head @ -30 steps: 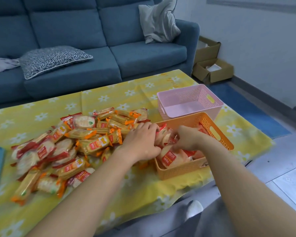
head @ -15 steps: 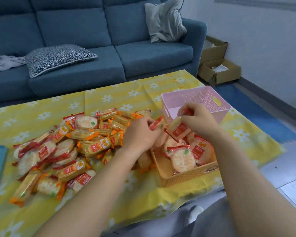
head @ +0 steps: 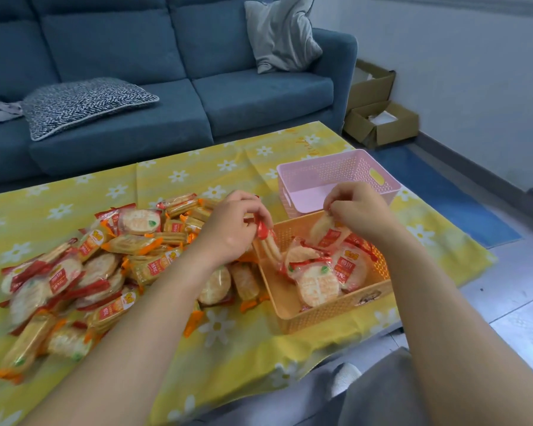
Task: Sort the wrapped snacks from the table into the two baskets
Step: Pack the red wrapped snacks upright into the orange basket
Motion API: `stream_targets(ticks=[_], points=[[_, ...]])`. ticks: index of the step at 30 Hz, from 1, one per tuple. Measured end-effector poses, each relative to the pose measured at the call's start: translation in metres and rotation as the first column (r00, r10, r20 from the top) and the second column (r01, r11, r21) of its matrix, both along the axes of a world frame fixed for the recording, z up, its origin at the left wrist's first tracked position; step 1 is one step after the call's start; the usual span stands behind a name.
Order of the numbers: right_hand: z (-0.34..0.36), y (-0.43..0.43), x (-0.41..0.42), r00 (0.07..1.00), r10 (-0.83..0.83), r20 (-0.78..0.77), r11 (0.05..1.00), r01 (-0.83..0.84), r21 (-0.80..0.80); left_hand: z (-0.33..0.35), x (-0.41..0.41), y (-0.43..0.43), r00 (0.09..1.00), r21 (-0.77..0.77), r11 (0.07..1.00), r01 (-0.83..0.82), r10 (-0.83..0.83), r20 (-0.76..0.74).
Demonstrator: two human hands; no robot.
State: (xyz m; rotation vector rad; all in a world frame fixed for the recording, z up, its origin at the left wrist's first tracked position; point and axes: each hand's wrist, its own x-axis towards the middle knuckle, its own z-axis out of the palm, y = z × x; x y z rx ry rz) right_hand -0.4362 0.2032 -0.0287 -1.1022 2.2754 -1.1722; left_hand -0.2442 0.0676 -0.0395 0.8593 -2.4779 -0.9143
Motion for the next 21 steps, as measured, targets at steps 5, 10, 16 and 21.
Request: stream_targets(ticks=[5, 10, 16, 21], points=[[0.006, 0.010, 0.001, 0.987, 0.160, 0.019, 0.983, -0.157, -0.093, -0.004, 0.002, 0.000, 0.975, -0.183, 0.981, 0.064, -0.023, 0.221], [-0.005, 0.010, -0.004, 0.967, 0.242, 0.074, 0.970, -0.243, -0.003, -0.007, -0.007, 0.014, 0.944, -0.399, 0.913, 0.083, 0.056, 0.324], [-0.015, -0.004, 0.010, 0.949, 0.294, -0.110, 0.955, -0.287, 0.077, -0.025, -0.016, 0.023, 0.927, -0.505, 0.858, 0.094, 0.110, 0.358], [-0.038, -0.028, 0.039, 0.881, 0.367, -0.298, 0.928, -0.369, 0.052, -0.040, -0.010, 0.019, 0.977, -0.325, 0.944, -0.051, 0.115, 0.180]])
